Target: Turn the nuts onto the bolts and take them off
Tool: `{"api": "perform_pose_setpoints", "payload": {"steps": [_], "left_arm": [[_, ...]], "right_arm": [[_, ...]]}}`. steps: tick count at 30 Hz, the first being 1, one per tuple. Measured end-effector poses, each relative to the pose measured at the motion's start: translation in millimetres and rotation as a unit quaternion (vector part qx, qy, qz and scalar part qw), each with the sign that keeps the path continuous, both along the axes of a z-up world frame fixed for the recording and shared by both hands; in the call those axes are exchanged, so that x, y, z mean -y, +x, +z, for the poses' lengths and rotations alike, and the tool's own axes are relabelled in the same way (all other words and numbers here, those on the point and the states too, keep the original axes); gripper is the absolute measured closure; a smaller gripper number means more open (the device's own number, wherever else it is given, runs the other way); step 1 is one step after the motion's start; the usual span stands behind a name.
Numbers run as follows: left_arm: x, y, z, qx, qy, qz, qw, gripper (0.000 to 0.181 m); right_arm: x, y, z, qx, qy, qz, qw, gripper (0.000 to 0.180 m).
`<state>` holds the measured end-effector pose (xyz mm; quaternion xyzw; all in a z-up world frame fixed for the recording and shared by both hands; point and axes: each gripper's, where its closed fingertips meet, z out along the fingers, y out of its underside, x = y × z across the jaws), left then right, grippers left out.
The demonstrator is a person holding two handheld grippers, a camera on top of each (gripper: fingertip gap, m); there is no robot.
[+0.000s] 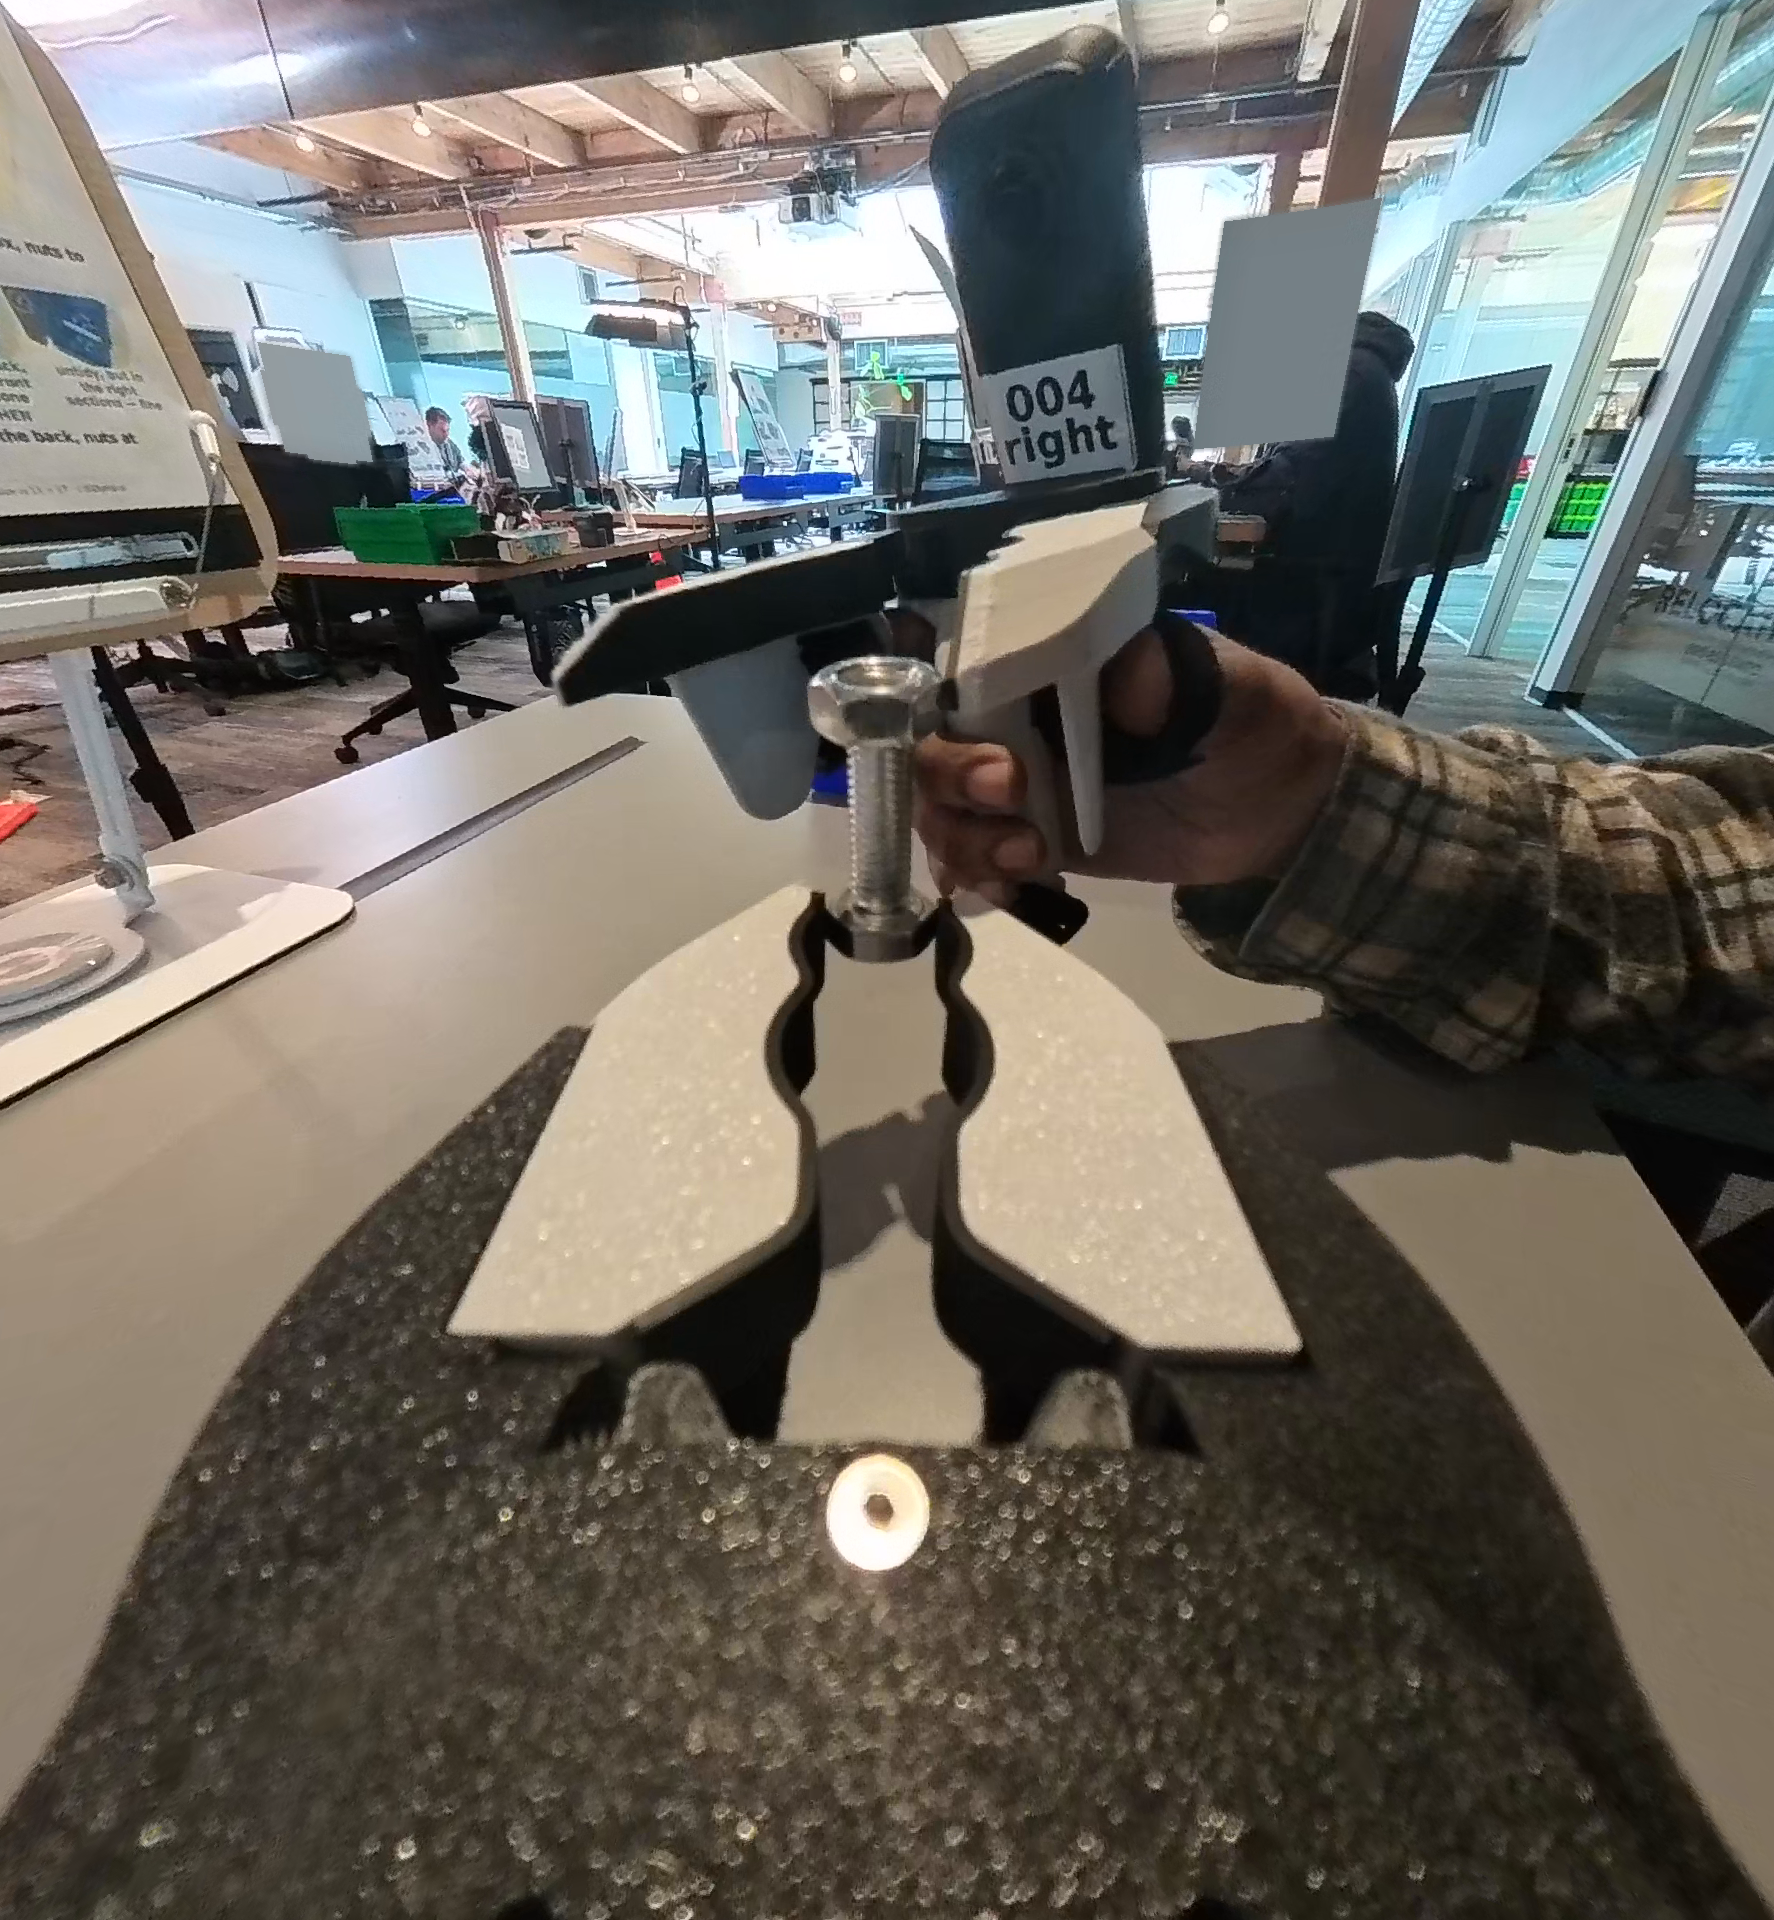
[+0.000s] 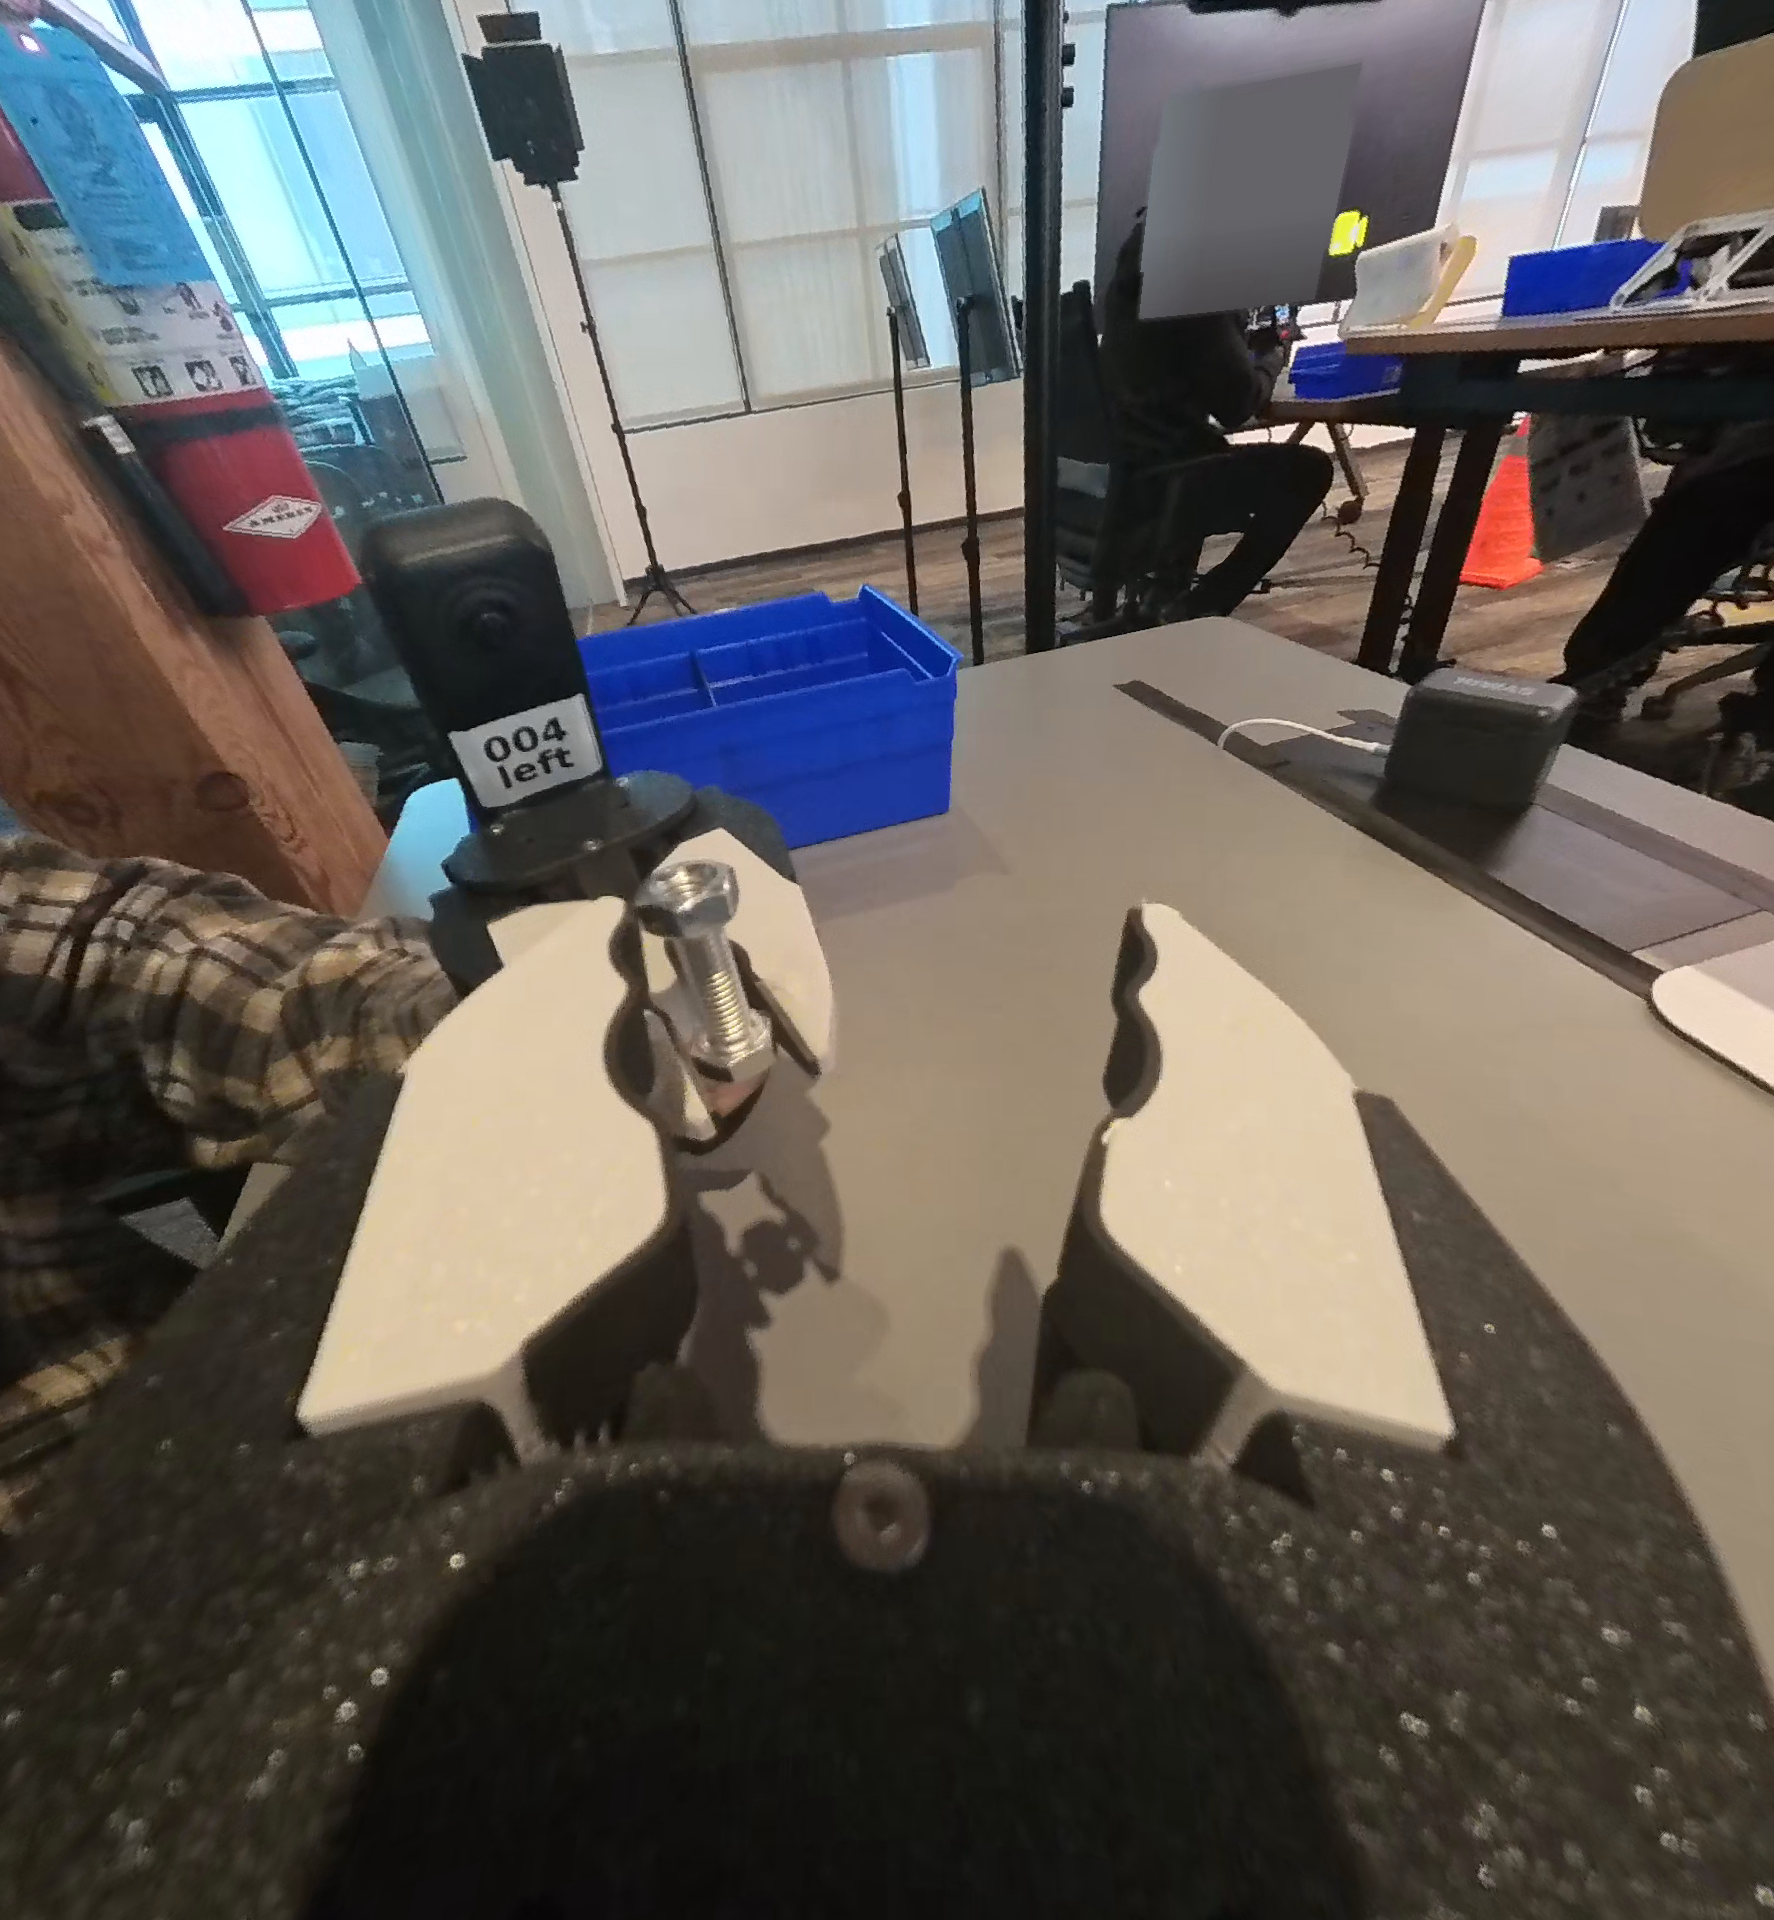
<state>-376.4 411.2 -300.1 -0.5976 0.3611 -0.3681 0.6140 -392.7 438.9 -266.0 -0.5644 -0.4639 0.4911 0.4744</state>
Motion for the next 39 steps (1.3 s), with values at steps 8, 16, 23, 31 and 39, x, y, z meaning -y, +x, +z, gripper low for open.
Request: {"api": "perform_pose_setpoints", "payload": {"steps": [8,16,23,31,39], "left_arm": [[0.8,-0.1,1.7,0.001,0.004,0.0,1.0,0.161],[0.3,-0.5,1.4,0.002,0.003,0.001,1.0,0.161],[0.5,0.6,0.5,-0.002,0.003,0.0,1.0,0.161],[0.5,0.4,0.6,-0.003,0.006,0.002,1.0,0.161],[0.6,0.5,0.5,-0.004,0.006,0.003,1.0,0.161]], "right_arm": [[1.2,0.7,3.5,-0.001,0.007,0.004,1.0,0.095],[0.0,3.8,5.5,-0.007,0.005,0.002,1.0,0.097],[-0.1,0.7,3.9,-0.001,0.013,0.001,1.0,0.095],[2.0,2.3,6.0,-0.004,0.019,0.003,1.0,0.096],[0.6,2.4,2.1,0.0,0.014,0.005,1.0,0.097]]}}
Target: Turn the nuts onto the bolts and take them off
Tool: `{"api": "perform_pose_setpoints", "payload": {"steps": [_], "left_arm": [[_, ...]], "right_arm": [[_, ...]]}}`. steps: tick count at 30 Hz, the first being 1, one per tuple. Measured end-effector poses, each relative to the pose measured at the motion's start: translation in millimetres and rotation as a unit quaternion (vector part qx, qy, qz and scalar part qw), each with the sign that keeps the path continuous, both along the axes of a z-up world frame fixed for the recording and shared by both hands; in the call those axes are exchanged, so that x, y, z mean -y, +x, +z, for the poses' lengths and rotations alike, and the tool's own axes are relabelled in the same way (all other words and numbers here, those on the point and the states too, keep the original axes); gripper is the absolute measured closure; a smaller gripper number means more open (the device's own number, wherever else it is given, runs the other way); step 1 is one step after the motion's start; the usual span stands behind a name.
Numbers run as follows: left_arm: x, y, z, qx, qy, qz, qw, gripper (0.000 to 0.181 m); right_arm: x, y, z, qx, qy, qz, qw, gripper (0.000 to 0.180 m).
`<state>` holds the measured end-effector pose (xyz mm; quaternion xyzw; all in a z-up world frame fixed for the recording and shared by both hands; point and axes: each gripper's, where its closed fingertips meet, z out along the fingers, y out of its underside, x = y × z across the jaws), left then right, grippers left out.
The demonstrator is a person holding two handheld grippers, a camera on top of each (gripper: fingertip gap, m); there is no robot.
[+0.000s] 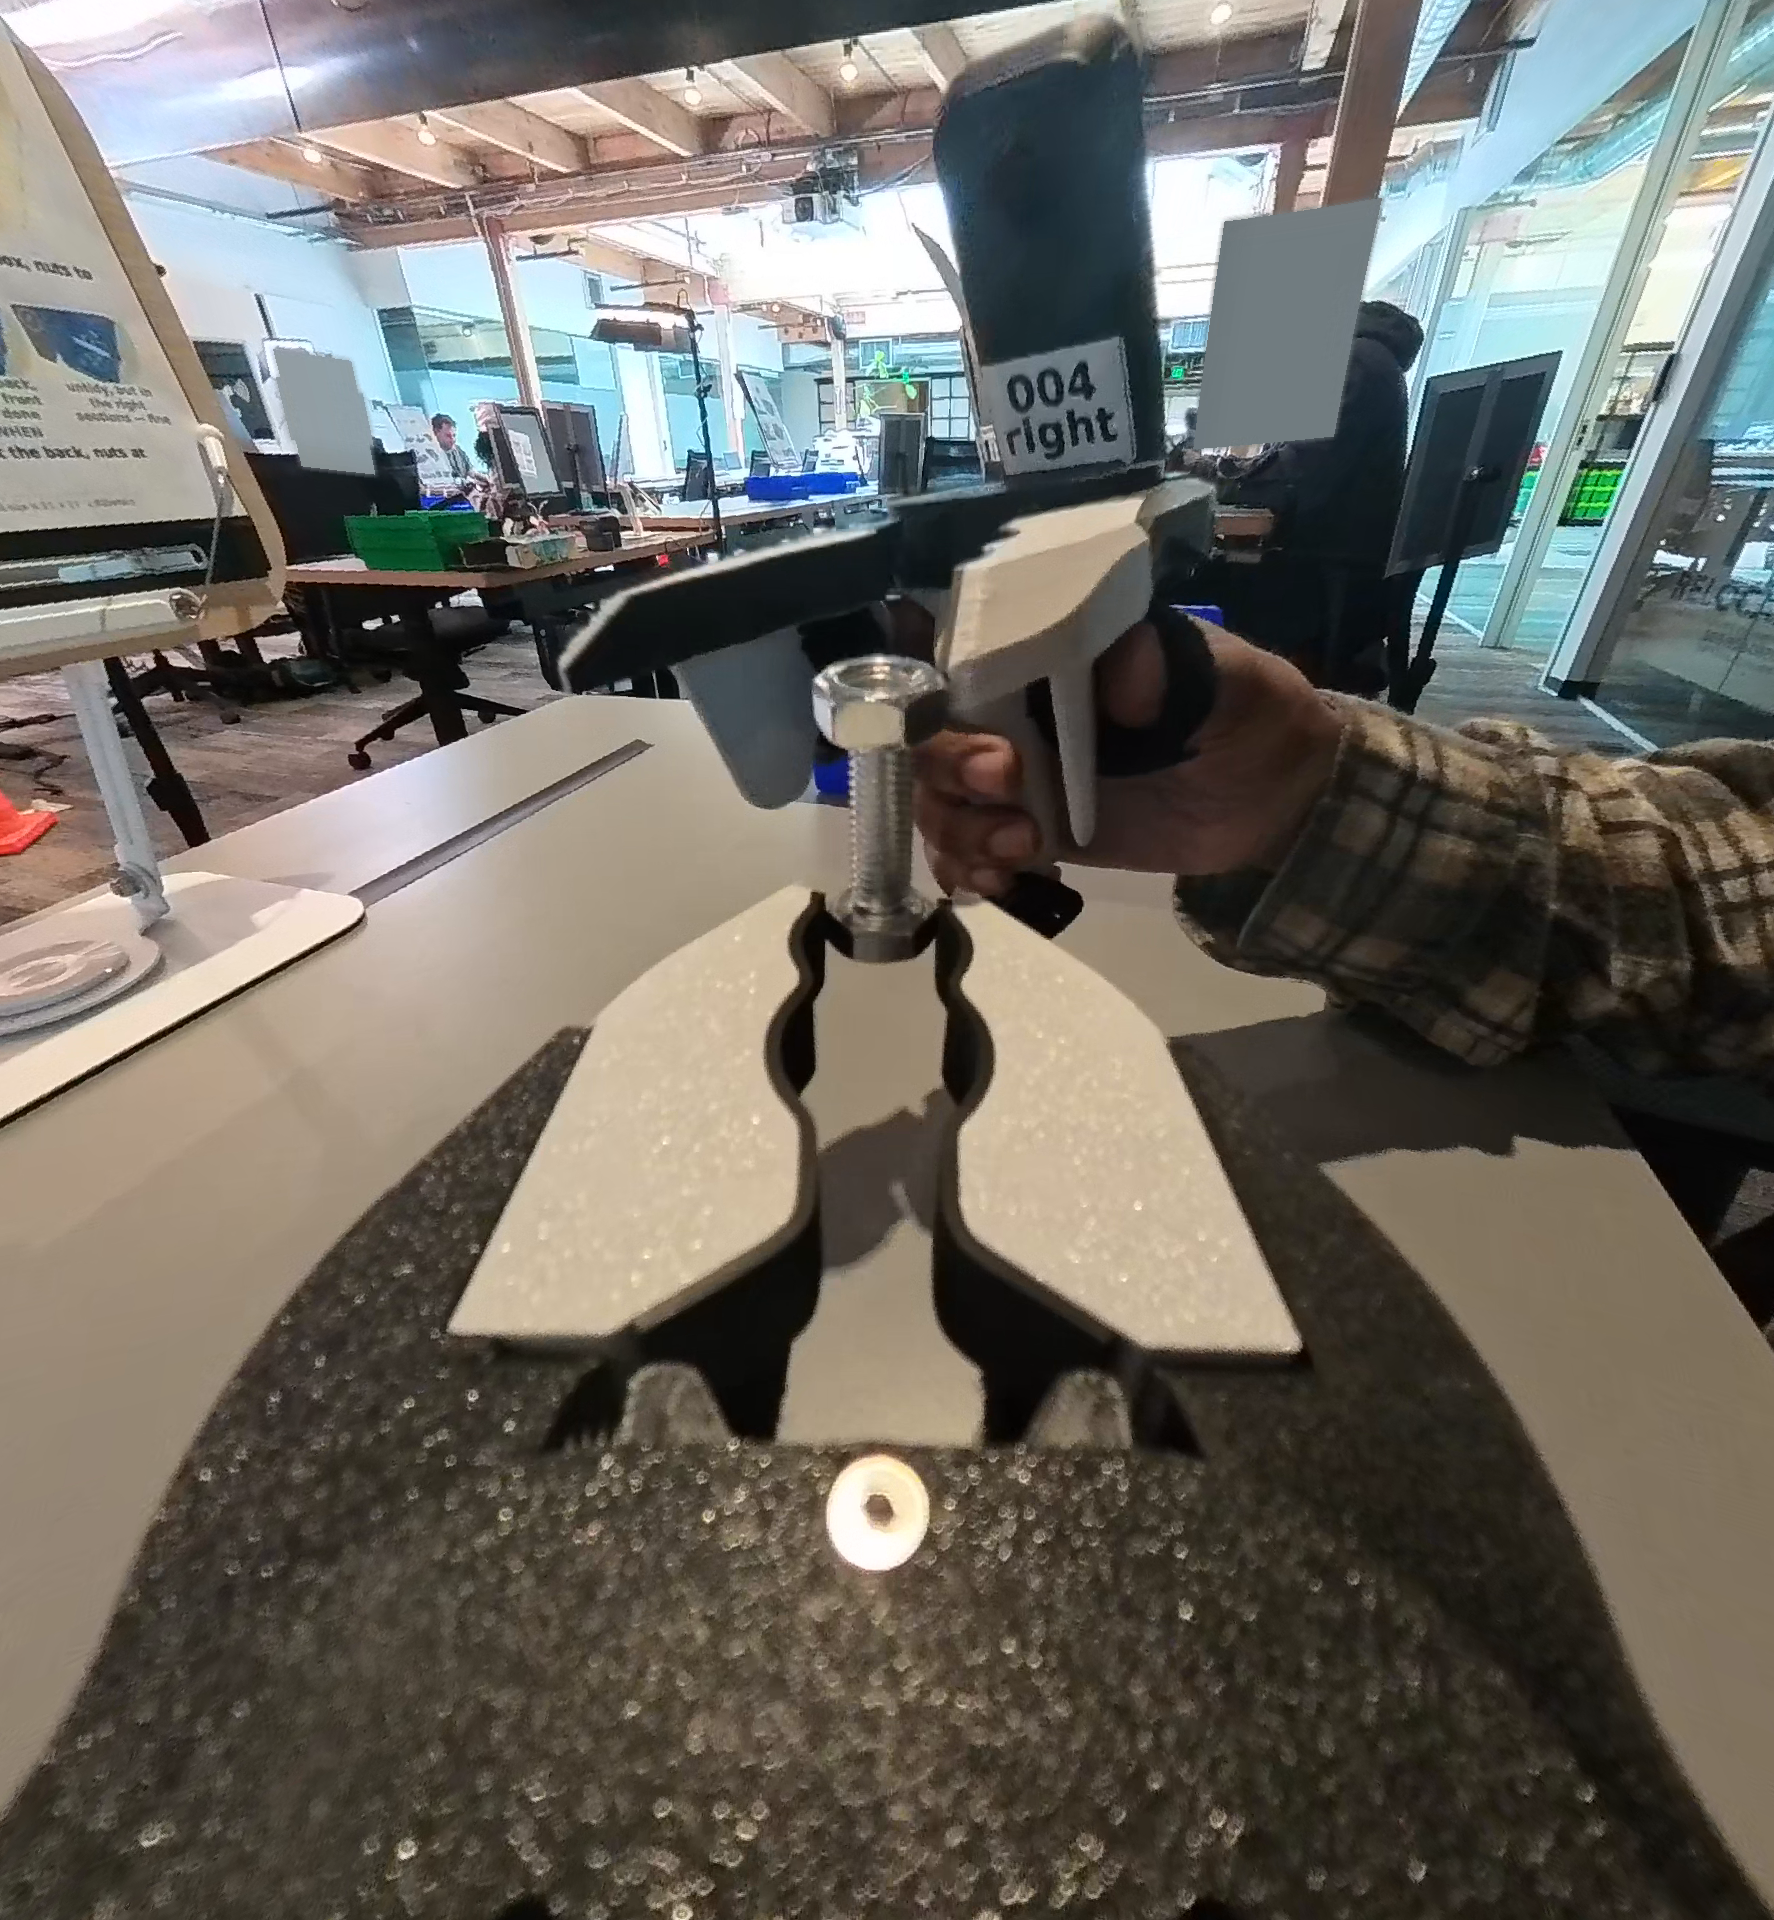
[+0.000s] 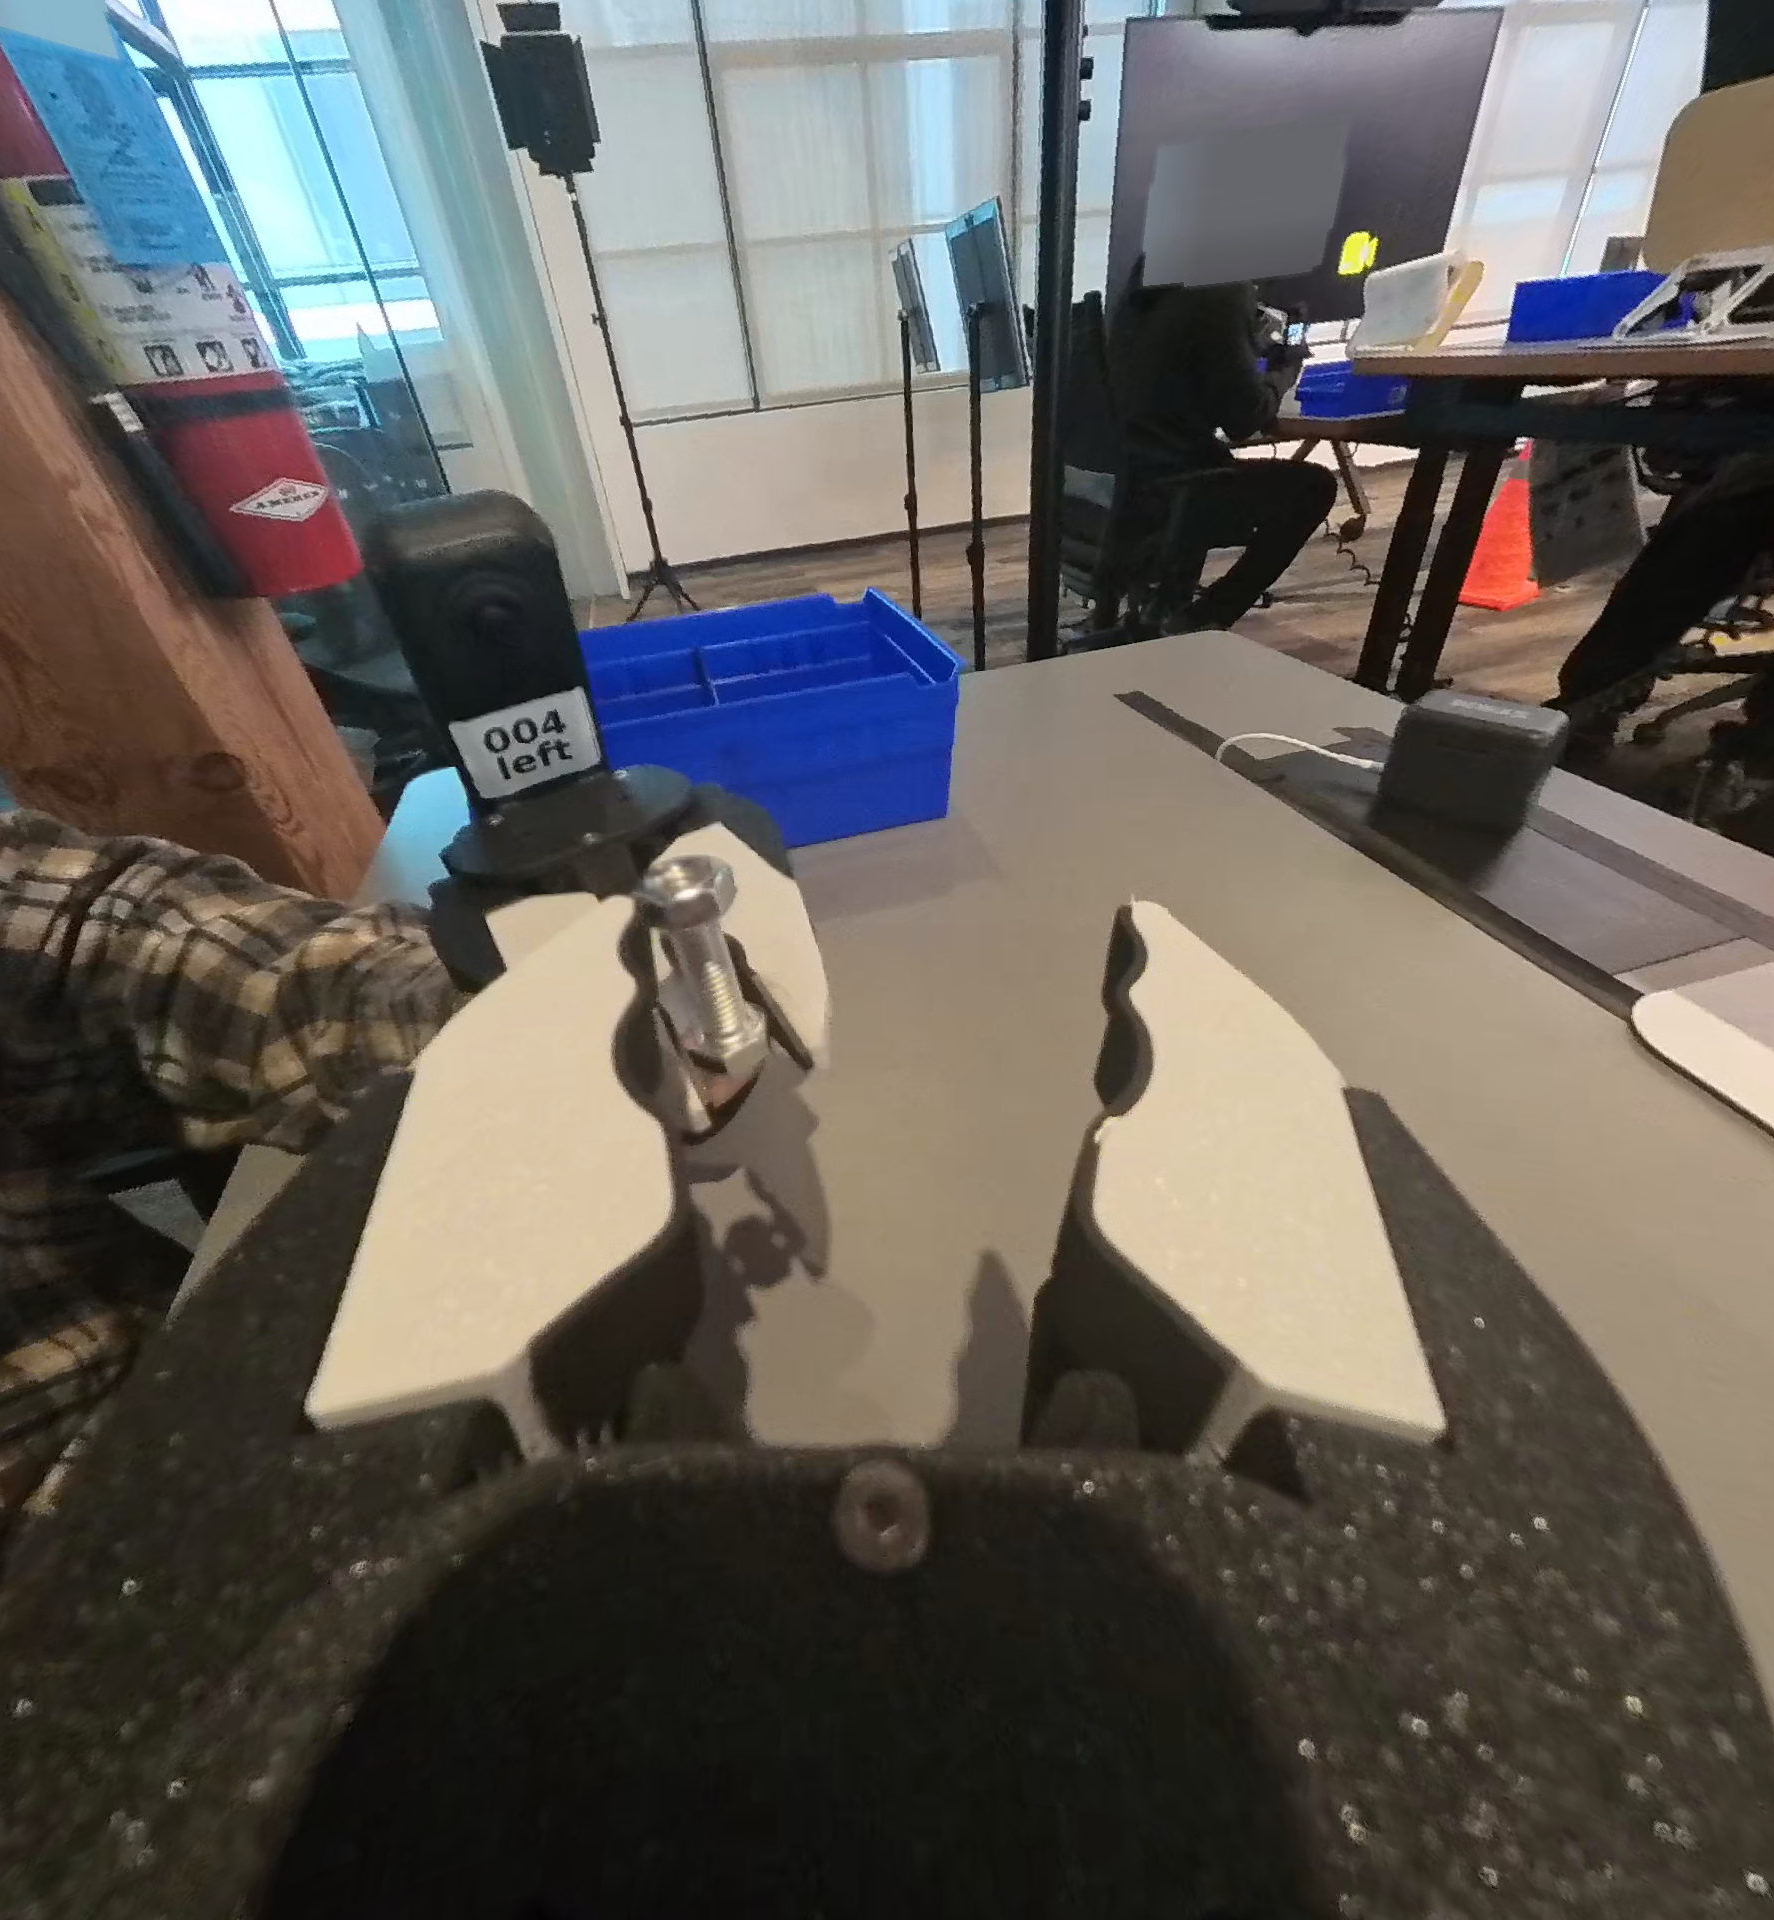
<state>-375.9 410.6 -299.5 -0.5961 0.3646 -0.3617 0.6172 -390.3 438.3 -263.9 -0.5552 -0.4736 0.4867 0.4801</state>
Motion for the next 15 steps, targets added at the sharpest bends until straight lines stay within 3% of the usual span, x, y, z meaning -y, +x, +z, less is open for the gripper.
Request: {"api": "perform_pose_setpoints", "payload": {"steps": [10,13,15], "left_arm": [[-3,0,-4,-0.014,0.001,0.014,1.0,0.161],[-7,-3,-6,-0.019,-0.005,0.027,0.999,0.161],[-10,-5,-8,-0.02,-0.012,0.039,0.999,0.161]], "right_arm": [[11,-8,3,-0.005,0.01,0.005,1.0,0.098],[13,-7,5,-0.012,0.015,-0.029,0.999,0.107],[15,-7,3,-0.011,0.015,-0.063,0.998,0.124]]}}
